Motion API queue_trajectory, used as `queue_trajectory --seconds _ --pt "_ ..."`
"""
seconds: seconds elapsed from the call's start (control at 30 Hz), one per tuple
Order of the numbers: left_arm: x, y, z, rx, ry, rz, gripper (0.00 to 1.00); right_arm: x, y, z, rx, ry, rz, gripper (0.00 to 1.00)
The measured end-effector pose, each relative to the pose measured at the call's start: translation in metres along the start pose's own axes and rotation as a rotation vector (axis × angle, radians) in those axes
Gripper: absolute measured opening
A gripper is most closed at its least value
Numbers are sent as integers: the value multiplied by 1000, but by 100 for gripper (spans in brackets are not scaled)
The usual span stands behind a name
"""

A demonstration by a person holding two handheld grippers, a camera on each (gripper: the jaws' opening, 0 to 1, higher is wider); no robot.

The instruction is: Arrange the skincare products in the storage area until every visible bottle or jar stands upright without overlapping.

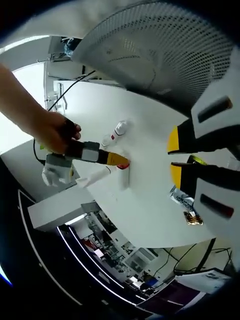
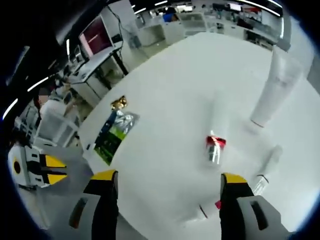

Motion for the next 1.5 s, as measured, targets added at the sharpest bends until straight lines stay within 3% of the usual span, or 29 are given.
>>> queue_trajectory --seconds 0.1,0.2,0.57,0.77,0.97,1.17,1.27,1.37,1.43,1.5 --pt "0 0 -1 0 7 2 3 4 3 -9 -97 -88 17 90" --pt "0 0 1 10 1 -1 2 5 7 -9 -122 -120 42 87" --pt "0 0 1 -10 -4 -2 1 9 23 -35 -177 -104 66 82" --pt "-1 0 0 -16 6 8 0 14 29 -43 -179 -52 71 73" --pt "-3 1 1 -11 -7 23 0 27 40 -66 -207 -84 102 68" --pt "-4 3 2 -6 1 33 0 39 45 -77 -221 -63 127 61" --pt "-4 3 4 6 -7 36 0 38 47 -73 -217 -57 120 53" --pt "-5 3 4 9 -6 38 0 37 52 -71 -214 -83 156 45" --pt "-5 3 4 12 -5 41 0 33 58 -76 -206 -80 166 45" --pt "-5 3 5 16 -6 44 0 34 57 -76 -199 -66 138 42"
Point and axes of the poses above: the point that each gripper's makers call its tool centre point, and the gripper's own axes: y roughly forward along the fingers, z roughly to its left, x roughly out of its top, the point moved 9 cm from there along -y, roughly backward along the fingers, and after that the axes turned 13 degrees about x, right-handed, at the moved point
